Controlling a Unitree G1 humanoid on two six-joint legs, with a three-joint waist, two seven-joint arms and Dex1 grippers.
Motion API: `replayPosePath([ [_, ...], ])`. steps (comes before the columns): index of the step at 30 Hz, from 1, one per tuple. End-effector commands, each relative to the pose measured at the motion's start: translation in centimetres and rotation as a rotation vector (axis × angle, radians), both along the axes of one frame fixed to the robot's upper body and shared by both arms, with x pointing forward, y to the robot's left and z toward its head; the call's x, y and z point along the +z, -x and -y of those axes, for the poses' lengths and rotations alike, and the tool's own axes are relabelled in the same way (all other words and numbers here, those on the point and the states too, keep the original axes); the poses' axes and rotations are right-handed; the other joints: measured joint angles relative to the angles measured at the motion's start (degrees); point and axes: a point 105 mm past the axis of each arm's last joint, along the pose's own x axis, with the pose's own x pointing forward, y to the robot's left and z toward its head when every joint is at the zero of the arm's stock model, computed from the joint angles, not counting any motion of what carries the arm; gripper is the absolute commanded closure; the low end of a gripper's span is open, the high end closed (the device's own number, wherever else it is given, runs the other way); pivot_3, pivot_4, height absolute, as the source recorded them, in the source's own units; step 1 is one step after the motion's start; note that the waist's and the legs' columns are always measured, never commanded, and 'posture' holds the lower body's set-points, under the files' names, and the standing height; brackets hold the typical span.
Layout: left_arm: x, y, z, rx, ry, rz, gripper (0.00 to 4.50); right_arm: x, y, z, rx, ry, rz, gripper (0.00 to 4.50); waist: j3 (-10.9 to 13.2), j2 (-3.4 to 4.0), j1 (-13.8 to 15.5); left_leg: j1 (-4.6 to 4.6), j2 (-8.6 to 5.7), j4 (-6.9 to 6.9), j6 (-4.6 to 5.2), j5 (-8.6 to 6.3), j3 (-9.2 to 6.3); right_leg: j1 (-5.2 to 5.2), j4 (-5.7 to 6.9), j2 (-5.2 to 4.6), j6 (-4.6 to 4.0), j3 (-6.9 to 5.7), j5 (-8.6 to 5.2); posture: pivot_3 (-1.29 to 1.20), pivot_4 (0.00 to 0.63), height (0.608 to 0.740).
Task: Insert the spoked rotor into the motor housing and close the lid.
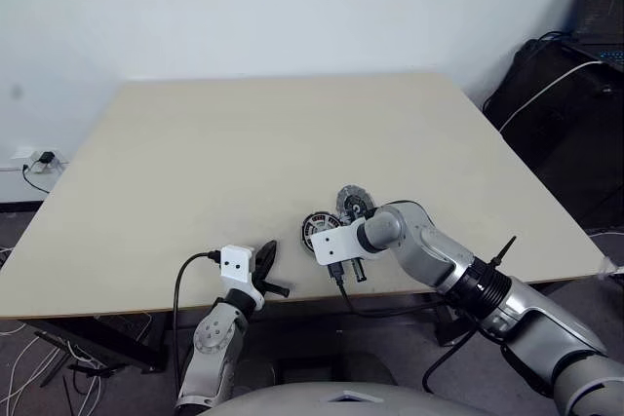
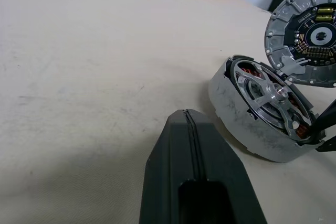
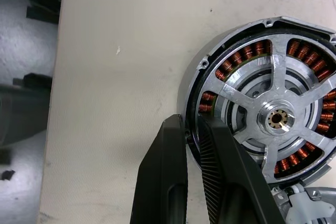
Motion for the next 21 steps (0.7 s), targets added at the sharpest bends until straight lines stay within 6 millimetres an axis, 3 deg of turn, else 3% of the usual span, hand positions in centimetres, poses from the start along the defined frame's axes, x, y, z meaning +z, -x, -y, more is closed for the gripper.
replayPosePath([
  [1,1.3,-0.5,0.4,-0.009,0.017,0.048,4.5,1.1,-1.3,0.4,-0.122,-0.043,0.034,4.4,0.0,0.0,0.0,0.0,0.0,0.01,0.0,0.0,0.0,0.0,0.0,0.0,0.01,0.0,0.0,0.0,0.0,0.74],
  [21,1.2,-0.3,0.5,-0.019,0.017,0.044,4.5,3.3,-0.1,-3.6,-0.229,-0.229,-0.11,4.4,0.0,0.02,0.1,-0.32,-0.01,-0.1,0.0,-0.01,-0.01,-0.16,-0.02,0.0,-0.05,0.01,-0.01,0.0,0.0,0.74],
])
